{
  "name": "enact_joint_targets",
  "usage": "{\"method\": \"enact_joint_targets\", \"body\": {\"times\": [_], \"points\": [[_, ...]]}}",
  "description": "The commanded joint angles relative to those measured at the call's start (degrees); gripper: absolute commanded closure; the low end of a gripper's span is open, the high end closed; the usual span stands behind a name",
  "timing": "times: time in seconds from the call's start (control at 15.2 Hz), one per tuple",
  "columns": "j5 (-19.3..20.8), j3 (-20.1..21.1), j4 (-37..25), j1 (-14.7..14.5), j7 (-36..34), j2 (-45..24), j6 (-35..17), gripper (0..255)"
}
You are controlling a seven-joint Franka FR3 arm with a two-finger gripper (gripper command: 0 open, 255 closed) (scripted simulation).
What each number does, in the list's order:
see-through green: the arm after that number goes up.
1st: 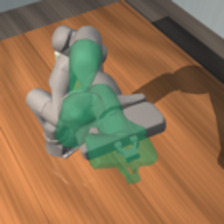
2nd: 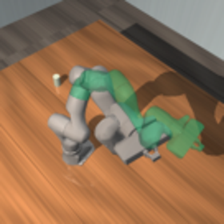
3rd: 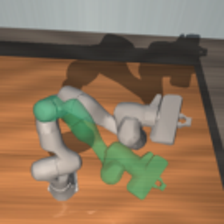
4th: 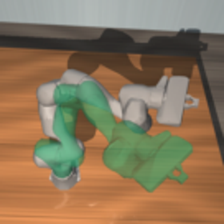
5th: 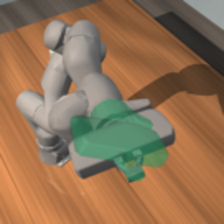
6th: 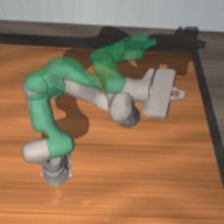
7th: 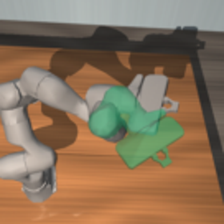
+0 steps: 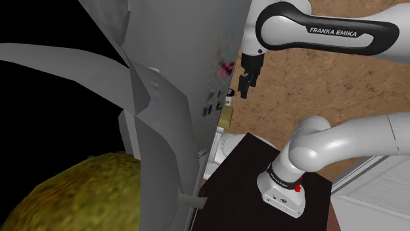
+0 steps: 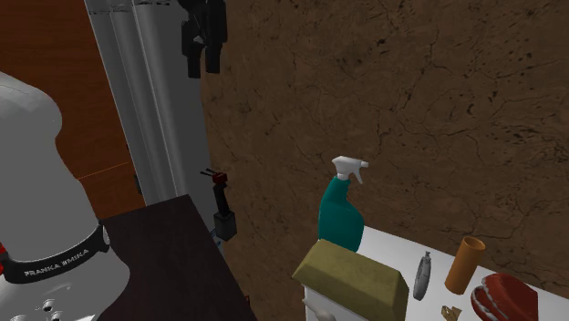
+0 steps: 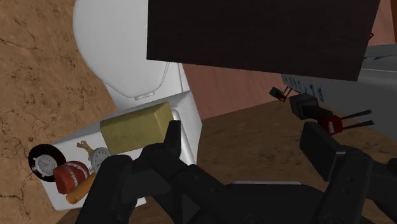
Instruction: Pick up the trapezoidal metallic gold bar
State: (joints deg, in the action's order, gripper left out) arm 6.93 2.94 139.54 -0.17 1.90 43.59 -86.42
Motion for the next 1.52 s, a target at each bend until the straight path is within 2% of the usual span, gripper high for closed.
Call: {"method": "enact_joint_targets", "body": {"times": [0.0, 0.53, 0.79, 0.99, 1.12, 1.25, 1.32, 1.45], "points": [[0.00, 0.00, 0.00, 0.00, 0.00, 0.00, 0.00, 0], [-3.45, -19.23, 15.25, 6.99, 6.49, 8.27, -20.84, 0], [-6.11, -30.54, 21.28, 9.63, 12.03, 7.86, -32.14, 0], [-9.44, -40.52, 24.56, 9.38, 17.85, 5.20, -40.99, 0], [-12.74, -48.39, 25.96, 7.18, 22.79, 2.63, -46.90, 0], [-17.13, -57.72, 26.61, 2.61, 28.68, 0.04, -52.58, 0], [-19.64, -63.08, 26.62, -0.70, 31.93, -0.95, -55.25, 0], [-24.83, -75.17, 26.00, -9.15, 38.67, -1.57, -60.19, 0]]}}
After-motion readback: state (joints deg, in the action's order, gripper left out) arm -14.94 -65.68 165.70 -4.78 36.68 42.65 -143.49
